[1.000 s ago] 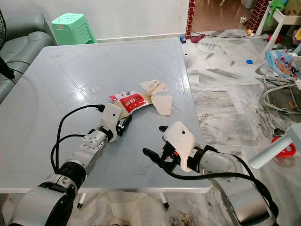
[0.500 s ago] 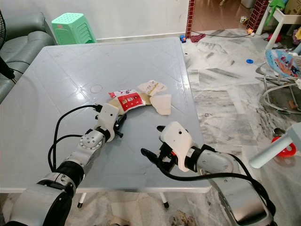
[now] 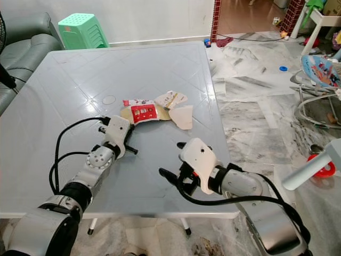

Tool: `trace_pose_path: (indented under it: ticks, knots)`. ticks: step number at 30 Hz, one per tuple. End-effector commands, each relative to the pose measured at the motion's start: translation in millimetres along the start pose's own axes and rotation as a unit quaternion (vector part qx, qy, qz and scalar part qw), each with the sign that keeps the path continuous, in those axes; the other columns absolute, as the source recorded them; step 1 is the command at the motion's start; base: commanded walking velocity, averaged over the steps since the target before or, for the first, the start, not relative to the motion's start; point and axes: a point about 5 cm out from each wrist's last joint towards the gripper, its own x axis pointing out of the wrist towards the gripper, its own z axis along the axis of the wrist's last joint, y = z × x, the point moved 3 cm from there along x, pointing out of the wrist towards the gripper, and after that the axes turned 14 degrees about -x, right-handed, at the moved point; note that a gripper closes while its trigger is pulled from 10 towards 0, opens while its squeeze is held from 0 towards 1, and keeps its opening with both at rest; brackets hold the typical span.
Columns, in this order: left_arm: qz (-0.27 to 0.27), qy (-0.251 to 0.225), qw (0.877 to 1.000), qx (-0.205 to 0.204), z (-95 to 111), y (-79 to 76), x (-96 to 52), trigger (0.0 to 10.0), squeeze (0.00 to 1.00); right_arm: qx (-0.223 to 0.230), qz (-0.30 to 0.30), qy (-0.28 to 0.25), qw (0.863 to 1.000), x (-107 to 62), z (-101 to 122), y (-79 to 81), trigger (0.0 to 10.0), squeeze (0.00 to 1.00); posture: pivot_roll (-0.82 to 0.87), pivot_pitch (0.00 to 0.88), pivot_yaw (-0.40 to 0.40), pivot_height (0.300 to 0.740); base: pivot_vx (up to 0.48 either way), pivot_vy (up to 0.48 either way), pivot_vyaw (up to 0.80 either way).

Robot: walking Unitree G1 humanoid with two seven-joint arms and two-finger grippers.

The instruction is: Picking trash to rubbish bin

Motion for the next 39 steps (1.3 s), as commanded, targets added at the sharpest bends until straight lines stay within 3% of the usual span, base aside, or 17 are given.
trace_pose_path:
  ticks: [1, 10, 21, 25, 26, 27, 28, 29, 31, 39]
  knots:
    - [0.015, -0.017, 1.000, 0.001, 3, 7.8, -2.9, 0.0, 0.00, -0.008, 0.002, -0.005, 1.000, 1.9, 3, -0.4, 10.0, 0.00, -0.16, 0.094, 0.070, 0.740, 0.000, 0.000, 0.00]
    - [0.029, -0.071, 0.997, -0.005, 9, 13.3, -17.0, 0.0, 0.00, -0.012, 0.005, -0.006, 1.000, 4.0, 2, -0.1, 10.0, 0.00, -0.14, 0.091, 0.066, 0.740, 0.000, 0.000, 0.00]
    - [0.047, -0.143, 0.989, 0.007, 27, 19.1, -62.5, 0.0, 0.00, -0.015, 0.007, -0.011, 1.000, 8.9, 2, -1.4, 10.0, 0.00, -0.10, 0.077, 0.065, 0.740, 0.000, 0.000, 0.00]
    - [0.062, -0.153, 0.986, 0.026, 33, 24.1, -65.2, 0.0, 0.00, -0.019, 0.009, -0.014, 1.000, 12.6, 2, -1.1, 10.0, 0.00, -0.09, 0.069, 0.064, 0.740, 0.000, 0.000, 0.00]
    - [0.072, -0.145, 0.986, 0.035, 33, 27.8, -61.4, 3.8, 0.00, -0.021, 0.010, -0.016, 1.000, 14.1, 2, -0.8, 10.0, 0.00, -0.09, 0.065, 0.064, 0.740, 0.000, 0.000, 0.00]
    - [0.082, -0.146, 0.986, 0.028, 34, 31.1, -58.0, 10.0, 0.00, -0.023, 0.010, -0.017, 1.000, 14.7, 3, -0.9, 10.0, 0.00, -0.10, 0.063, 0.064, 0.740, 0.000, 0.000, 0.00]
    - [0.089, -0.146, 0.985, 0.023, 35, 33.4, -55.8, 10.0, 0.00, -0.025, 0.010, -0.018, 0.999, 15.2, 3, -1.0, 10.0, 0.00, -0.10, 0.063, 0.064, 0.740, 0.000, 0.000, 0.00]
    - [0.087, -0.145, 0.985, 0.013, 37, 33.5, -54.4, 10.0, 1.00, -0.026, 0.010, -0.018, 0.999, 15.6, 3, -1.2, 10.0, 0.00, -0.10, 0.062, 0.065, 0.740, 0.000, 0.000, 0.00]
    - [0.078, -0.144, 0.986, -0.002, 43, 31.1, -49.1, 10.0, 1.00, -0.027, 0.009, -0.019, 0.999, 15.7, 3, -1.6, 10.0, 0.00, -0.11, 0.062, 0.065, 0.740, 0.000, 0.000, 0.00]
    - [0.059, -0.152, 0.987, -0.001, 62, 11.3, -11.1, 10.0, 1.00, -0.026, 0.005, -0.016, 1.000, 11.8, 2, 1.7, 10.0, 0.00, -0.14, 0.076, 0.077, 0.740, 0.000, 0.000, 0.00]
